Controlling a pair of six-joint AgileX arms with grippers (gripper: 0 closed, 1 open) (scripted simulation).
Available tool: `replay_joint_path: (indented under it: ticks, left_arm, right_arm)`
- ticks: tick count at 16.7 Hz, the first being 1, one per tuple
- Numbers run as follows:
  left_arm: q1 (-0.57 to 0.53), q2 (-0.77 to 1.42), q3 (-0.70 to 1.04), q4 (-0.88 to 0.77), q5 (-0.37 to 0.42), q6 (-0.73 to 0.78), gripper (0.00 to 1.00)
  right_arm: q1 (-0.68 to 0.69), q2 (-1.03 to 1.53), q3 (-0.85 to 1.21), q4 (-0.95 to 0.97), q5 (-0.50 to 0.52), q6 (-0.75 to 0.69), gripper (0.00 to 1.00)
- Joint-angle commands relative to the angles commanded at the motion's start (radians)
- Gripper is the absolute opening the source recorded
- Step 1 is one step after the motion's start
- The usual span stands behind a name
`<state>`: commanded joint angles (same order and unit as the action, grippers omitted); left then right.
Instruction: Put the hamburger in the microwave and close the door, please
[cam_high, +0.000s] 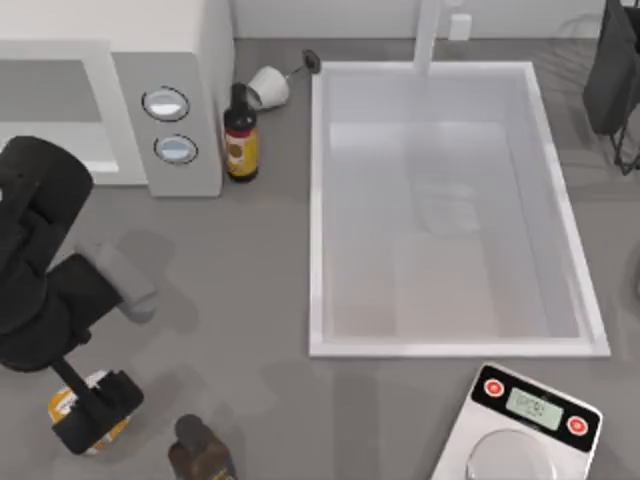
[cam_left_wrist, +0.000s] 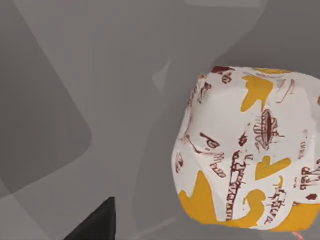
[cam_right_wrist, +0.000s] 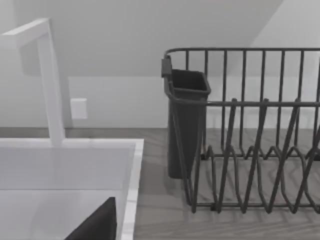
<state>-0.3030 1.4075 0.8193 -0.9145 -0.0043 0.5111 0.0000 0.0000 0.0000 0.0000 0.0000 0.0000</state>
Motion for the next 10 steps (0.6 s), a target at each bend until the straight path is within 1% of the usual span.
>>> replay_joint_path:
  ticks: [4, 8, 10]
  left_arm:
    - [-0.014, 0.064, 0.039, -0.043, 0.000, 0.024, 1.00]
    - [-0.010, 0.062, 0.033, -0.038, 0.000, 0.023, 1.00]
    - [-0.012, 0.082, 0.015, -0.004, 0.000, 0.027, 1.00]
  right_arm:
    - [0.000, 0.000, 0.000, 0.000, 0.000, 0.000, 1.00]
    - [0.000, 0.000, 0.000, 0.000, 0.000, 0.000, 1.00]
    - [0.000, 0.000, 0.000, 0.000, 0.000, 0.000, 1.00]
